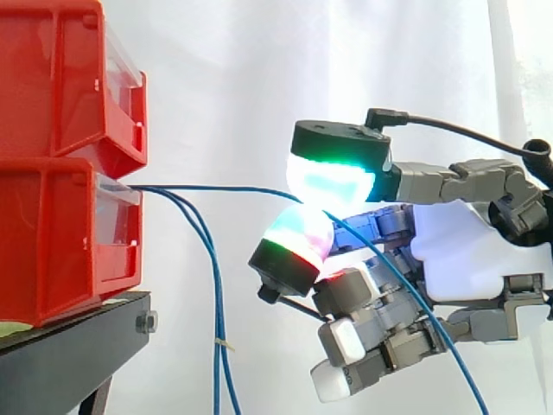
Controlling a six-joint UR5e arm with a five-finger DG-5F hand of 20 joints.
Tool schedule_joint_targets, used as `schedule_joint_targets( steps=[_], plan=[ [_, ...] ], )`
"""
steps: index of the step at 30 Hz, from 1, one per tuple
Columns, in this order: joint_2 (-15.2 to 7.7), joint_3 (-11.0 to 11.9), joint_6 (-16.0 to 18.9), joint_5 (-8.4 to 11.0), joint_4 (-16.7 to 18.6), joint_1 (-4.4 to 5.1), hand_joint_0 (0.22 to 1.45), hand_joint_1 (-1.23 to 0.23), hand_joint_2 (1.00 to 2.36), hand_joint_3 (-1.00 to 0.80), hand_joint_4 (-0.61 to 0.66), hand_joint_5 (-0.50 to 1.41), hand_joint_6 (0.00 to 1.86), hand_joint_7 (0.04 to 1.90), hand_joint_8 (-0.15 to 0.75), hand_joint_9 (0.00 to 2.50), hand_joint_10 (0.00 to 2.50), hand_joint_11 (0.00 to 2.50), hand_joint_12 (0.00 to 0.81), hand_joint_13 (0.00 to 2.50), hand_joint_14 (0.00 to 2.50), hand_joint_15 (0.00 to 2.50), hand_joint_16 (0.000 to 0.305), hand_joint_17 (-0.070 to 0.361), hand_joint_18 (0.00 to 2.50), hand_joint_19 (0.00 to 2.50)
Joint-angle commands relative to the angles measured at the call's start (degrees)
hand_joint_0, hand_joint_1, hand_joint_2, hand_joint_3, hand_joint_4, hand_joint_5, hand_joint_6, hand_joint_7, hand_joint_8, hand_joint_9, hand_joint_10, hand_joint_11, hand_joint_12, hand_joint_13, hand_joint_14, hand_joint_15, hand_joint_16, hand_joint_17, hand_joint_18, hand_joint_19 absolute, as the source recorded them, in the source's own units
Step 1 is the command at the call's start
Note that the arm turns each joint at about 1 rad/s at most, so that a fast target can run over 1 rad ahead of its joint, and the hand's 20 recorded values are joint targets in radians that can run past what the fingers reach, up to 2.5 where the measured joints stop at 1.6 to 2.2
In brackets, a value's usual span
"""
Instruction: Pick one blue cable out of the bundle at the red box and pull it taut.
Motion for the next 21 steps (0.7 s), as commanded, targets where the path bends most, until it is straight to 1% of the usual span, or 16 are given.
schedule_joint_targets(
  steps=[1,6,11,14,17,21],
  plan=[
    [0.0,0.0,-0.1,0.0,0.0,-0.06,0.61,-0.72,1.01,-0.05,0.14,-0.16,0.91,1.07,0.379,1.03,0.0,1.24,0.402,0.94,0.02,0.66,0.059,0.132,0.7,0.41],
    [0.0,0.0,-0.2,0.09,0.0,-0.06,0.63,-0.77,1.01,-0.01,0.08,-0.15,0.92,1.1,0.378,1.04,0.0,1.27,0.396,0.93,0.02,0.66,0.057,0.129,0.7,0.4],
    [0.0,0.0,-0.3,0.09,0.0,-0.06,0.65,-0.81,1.02,0.04,0.0,-0.15,0.92,1.19,0.366,1.03,0.01,1.27,0.39,0.91,0.02,0.66,0.056,0.125,0.69,0.4],
    [0.0,0.0,-0.4,0.09,-0.1,-0.06,0.66,-0.82,1.01,0.07,-0.04,-0.15,0.92,1.23,0.367,1.05,0.01,1.28,0.392,0.91,0.02,0.65,0.056,0.127,0.69,0.4],
    [0.1,0.0,-0.3,0.09,-0.1,0.03,0.66,-0.82,1.01,0.09,-0.05,-0.14,0.92,1.28,0.369,1.07,0.0,1.28,0.397,0.91,0.02,0.64,0.058,0.129,0.7,0.39],
    [0.1,0.0,-0.3,0.09,-1.1,0.03,0.66,-0.81,1.01,0.11,-0.06,-0.14,0.92,1.32,0.371,1.11,0.01,1.3,0.395,0.91,0.02,0.64,0.057,0.129,0.69,0.39]
  ],
)
